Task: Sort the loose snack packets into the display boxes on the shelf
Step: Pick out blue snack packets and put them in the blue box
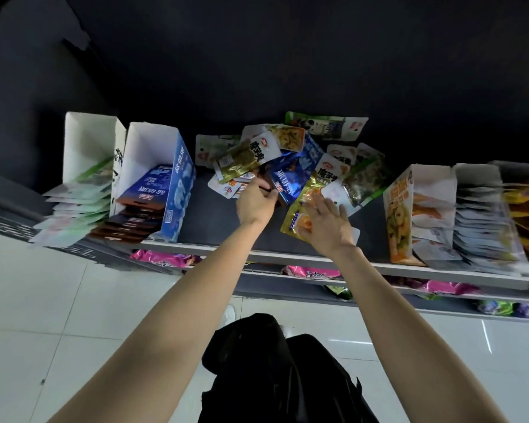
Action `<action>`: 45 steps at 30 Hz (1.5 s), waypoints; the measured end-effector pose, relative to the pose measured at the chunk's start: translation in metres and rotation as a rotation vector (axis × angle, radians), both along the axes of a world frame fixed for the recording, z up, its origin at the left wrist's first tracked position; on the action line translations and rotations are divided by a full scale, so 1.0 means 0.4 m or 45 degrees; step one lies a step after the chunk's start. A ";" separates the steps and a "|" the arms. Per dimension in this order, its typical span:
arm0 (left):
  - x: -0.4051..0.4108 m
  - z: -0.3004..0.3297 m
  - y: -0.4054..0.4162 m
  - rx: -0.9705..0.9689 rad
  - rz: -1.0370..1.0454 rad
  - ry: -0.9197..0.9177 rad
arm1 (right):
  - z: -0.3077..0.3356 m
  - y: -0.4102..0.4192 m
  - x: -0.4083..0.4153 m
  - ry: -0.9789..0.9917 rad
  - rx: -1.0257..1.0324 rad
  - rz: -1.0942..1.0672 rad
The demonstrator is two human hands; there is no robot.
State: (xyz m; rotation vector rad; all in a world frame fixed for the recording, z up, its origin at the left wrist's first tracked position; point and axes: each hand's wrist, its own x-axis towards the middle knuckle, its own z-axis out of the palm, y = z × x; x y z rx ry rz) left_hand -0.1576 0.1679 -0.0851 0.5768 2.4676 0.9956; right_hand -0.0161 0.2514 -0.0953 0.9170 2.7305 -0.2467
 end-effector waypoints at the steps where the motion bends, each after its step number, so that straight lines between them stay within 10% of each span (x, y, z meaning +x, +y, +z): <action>1: 0.006 0.015 -0.024 -0.010 -0.002 0.046 | 0.007 0.003 0.004 -0.003 0.001 -0.017; 5: 0.011 0.097 -0.142 0.085 -0.038 0.288 | 0.064 -0.006 0.016 0.322 -0.113 -0.075; 9: -0.010 0.199 -0.206 0.269 -0.046 0.043 | 0.190 -0.068 -0.005 0.906 -0.269 -0.035; 15: 0.053 0.373 -0.229 0.665 0.184 -0.596 | 0.283 -0.225 -0.040 0.931 -0.252 0.051; 19: 0.049 0.447 -0.273 0.730 0.114 -0.474 | 0.347 -0.228 -0.058 1.224 -0.183 -0.191; 24: -0.035 0.480 -0.360 0.660 0.161 -0.176 | 0.405 -0.211 -0.080 1.209 -1.090 -0.635; 32: -0.083 0.510 -0.405 0.473 -0.188 -0.346 | 0.449 -0.261 -0.144 1.153 -1.202 -0.436; 45: -0.181 0.372 -0.392 0.447 -0.119 1.192 | 0.529 -0.320 -0.395 1.060 -0.475 -0.330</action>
